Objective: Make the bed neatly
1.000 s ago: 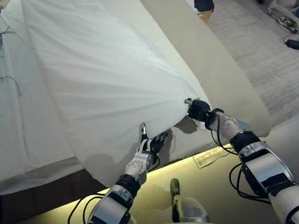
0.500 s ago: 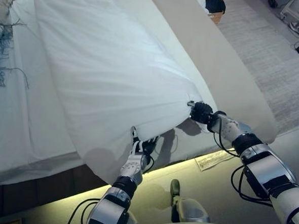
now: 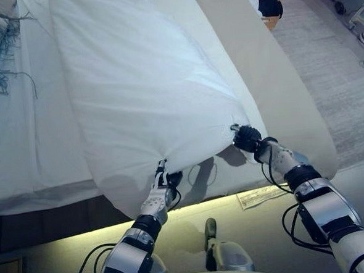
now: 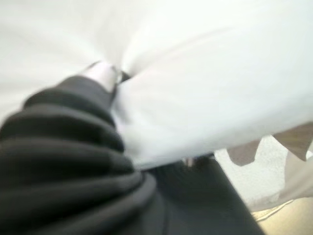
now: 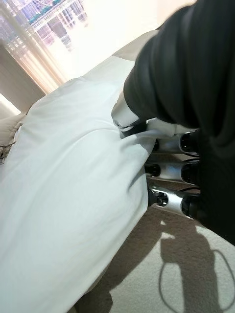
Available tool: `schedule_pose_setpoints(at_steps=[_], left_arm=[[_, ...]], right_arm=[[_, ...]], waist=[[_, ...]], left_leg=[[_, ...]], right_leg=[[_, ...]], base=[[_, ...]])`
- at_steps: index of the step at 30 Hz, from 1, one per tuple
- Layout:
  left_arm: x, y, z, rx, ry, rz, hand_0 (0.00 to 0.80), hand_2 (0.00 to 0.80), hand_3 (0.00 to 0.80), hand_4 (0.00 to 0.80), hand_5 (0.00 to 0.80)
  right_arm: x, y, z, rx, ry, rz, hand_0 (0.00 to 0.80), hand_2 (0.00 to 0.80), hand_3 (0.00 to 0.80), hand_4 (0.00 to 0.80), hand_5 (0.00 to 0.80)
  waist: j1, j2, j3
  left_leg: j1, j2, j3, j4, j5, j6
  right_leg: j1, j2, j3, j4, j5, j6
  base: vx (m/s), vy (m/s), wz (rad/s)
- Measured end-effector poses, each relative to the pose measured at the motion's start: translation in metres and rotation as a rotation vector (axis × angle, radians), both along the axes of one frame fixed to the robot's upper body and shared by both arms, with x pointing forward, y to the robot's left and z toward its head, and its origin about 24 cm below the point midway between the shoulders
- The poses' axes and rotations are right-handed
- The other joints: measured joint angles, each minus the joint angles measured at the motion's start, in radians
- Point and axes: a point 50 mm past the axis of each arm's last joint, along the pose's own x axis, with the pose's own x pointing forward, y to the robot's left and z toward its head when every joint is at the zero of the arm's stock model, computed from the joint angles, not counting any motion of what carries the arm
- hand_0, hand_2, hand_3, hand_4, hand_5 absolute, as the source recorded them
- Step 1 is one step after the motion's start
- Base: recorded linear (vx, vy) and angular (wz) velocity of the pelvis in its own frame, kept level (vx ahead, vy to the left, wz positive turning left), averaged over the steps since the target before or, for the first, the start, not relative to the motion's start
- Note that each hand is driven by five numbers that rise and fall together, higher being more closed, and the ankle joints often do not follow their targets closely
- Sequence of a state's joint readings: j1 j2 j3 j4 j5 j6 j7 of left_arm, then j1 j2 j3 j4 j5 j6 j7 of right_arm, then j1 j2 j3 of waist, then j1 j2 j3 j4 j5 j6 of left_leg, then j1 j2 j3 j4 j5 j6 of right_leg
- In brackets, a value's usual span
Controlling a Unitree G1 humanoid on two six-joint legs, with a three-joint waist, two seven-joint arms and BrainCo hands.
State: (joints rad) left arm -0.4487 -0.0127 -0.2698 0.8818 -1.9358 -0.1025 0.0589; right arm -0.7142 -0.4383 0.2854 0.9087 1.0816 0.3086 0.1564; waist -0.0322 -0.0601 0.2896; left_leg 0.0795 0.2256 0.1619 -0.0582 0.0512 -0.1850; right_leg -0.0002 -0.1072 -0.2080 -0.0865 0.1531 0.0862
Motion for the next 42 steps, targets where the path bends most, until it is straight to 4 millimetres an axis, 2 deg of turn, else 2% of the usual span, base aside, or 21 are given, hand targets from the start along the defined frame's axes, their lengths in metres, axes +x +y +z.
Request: schedule_pose_setpoints(at_steps=[8,9,10,13,16,19,21,22,23,26,30,32,34,42], left_arm=[[-0.003,0.002,-0.003,0.010,0.008,0.007,0.800,0.800,0.800,0.800,0.800],[-0.003,0.003,-0.004,0.013,0.009,0.007,0.800,0.800,0.800,0.800,0.800],[-0.004,0.005,-0.004,0.014,0.012,0.015,0.800,0.800,0.800,0.800,0.800],[-0.008,0.020,-0.012,0.012,0.043,0.076,0.800,0.800,0.800,0.800,0.800],[-0.016,0.043,-0.024,0.058,0.089,0.132,0.800,0.800,0.800,0.800,0.800],[-0.029,0.066,-0.039,0.111,0.156,0.187,0.800,0.800,0.800,0.800,0.800],[-0.043,0.087,-0.051,0.159,0.219,0.229,0.800,0.800,0.800,0.800,0.800],[-0.046,0.091,-0.053,0.169,0.231,0.236,0.800,0.800,0.800,0.800,0.800],[-0.061,0.110,-0.062,0.205,0.280,0.267,0.800,0.800,0.800,0.800,0.800],[-0.082,0.142,-0.070,0.279,0.331,0.299,0.800,0.800,0.800,0.800,0.800],[-0.096,0.175,-0.069,0.388,0.317,0.287,0.800,0.800,0.800,0.800,0.800],[-0.107,0.182,-0.072,0.423,0.314,0.275,0.800,0.800,0.800,0.800,0.800],[-0.109,0.181,-0.073,0.421,0.299,0.258,0.800,0.800,0.800,0.800,0.800],[-0.104,0.195,-0.064,0.437,0.250,0.178,0.800,0.800,0.800,0.800,0.800]], right_arm=[[-0.004,-0.001,-0.007,-0.018,0.021,0.003,0.800,0.800,0.800,0.800,0.800],[-0.004,-0.001,-0.007,-0.027,0.025,0.006,0.238,0.238,0.238,0.238,0.238],[-0.005,-0.002,-0.009,-0.041,0.035,0.010,0.000,0.000,0.000,0.000,0.000],[-0.013,-0.008,-0.021,-0.065,0.096,-0.001,0.000,0.000,0.000,0.000,0.000],[-0.031,-0.017,-0.046,-0.090,0.209,0.002,0.000,0.000,0.000,0.000,0.000],[-0.051,-0.030,-0.069,-0.114,0.319,-0.010,0.000,0.000,0.000,0.000,0.000],[-0.060,-0.037,-0.078,-0.105,0.356,-0.019,0.000,0.000,0.000,0.000,0.000],[-0.061,-0.038,-0.079,-0.105,0.363,-0.022,0.000,0.000,0.000,0.000,0.000],[-0.069,-0.042,-0.087,-0.107,0.391,-0.022,0.000,0.000,0.000,0.000,0.000],[-0.081,-0.048,-0.096,-0.104,0.431,-0.039,0.000,0.000,0.000,0.000,0.000],[-0.091,-0.063,-0.100,-0.127,0.453,-0.069,0.000,0.000,0.000,0.000,0.000],[-0.096,-0.067,-0.103,-0.138,0.449,-0.088,0.000,0.000,0.000,0.000,0.000],[-0.100,-0.070,-0.107,-0.145,0.453,-0.107,0.000,0.000,0.000,0.000,0.000],[-0.097,-0.075,-0.103,-0.125,0.421,-0.189,0.000,0.000,0.000,0.000,0.000]], waist=[[0.024,-0.003,-0.001],[0.025,-0.003,-0.001],[0.027,-0.004,-0.001],[0.030,-0.006,-0.006],[0.036,-0.013,-0.027],[0.049,-0.009,-0.048],[0.049,0.000,-0.059],[0.049,0.003,-0.062],[0.051,0.016,-0.086],[0.055,0.049,-0.126],[0.083,0.092,-0.156],[0.089,0.109,-0.167],[0.104,0.116,-0.172],[0.105,0.119,-0.172]], left_leg=[[0.017,-0.001,-0.002,-0.004,0.000,0.000],[0.017,-0.001,-0.003,-0.004,0.000,0.000],[0.018,-0.001,-0.005,-0.004,0.000,0.000],[0.034,0.000,-0.011,-0.007,-0.001,0.001],[0.035,-0.001,-0.024,-0.009,0.000,0.001],[0.035,-0.002,-0.032,-0.010,0.000,0.001],[0.042,-0.003,-0.039,-0.010,0.000,0.001],[0.045,-0.003,-0.041,-0.012,0.000,0.001],[0.050,-0.002,-0.044,-0.018,-0.002,0.006],[0.052,-0.003,-0.056,-0.027,-0.002,0.006],[0.057,-0.011,-0.061,-0.028,0.001,0.002],[0.067,-0.017,-0.062,-0.028,0.001,0.002],[0.066,-0.021,-0.064,-0.029,0.001,0.002],[0.067,-0.060,-0.087,-0.028,0.006,0.017]], right_leg=[[0.019,-0.001,-0.005,0.000,-0.004,0.001],[0.021,-0.002,-0.007,0.000,-0.004,0.001],[0.024,-0.002,-0.010,0.000,-0.005,0.001],[0.042,-0.002,-0.018,0.000,-0.012,0.002],[0.047,-0.003,-0.025,0.000,-0.015,0.002],[0.053,-0.008,-0.035,0.000,-0.017,0.004],[0.066,-0.008,-0.044,-0.001,-0.021,0.005],[0.069,-0.011,-0.047,-0.001,-0.021,0.005],[0.075,-0.012,-0.053,-0.004,-0.027,0.005],[0.084,-0.013,-0.071,-0.006,-0.033,0.008],[0.094,-0.021,-0.079,-0.006,-0.036,0.012],[0.105,-0.027,-0.079,-0.006,-0.039,0.017],[0.108,-0.031,-0.081,-0.006,-0.040,0.019],[0.127,-0.071,-0.107,-0.005,-0.038,0.038]], base=[[0.010,0.012,0.02],[0.039,0.058,0.10],[0.039,0.059,0.08],[0.050,0.065,0.07],[0.052,0.076,0.07],[0.043,0.087,0.08],[0.035,0.090,0.11],[0.044,0.120,0.11],[0.048,0.130,0.12],[0.053,0.154,0.16],[0.002,0.163,0.05],[-0.054,0.164,0.03],[-0.069,0.168,0.03],[-0.082,0.196,0.10]])
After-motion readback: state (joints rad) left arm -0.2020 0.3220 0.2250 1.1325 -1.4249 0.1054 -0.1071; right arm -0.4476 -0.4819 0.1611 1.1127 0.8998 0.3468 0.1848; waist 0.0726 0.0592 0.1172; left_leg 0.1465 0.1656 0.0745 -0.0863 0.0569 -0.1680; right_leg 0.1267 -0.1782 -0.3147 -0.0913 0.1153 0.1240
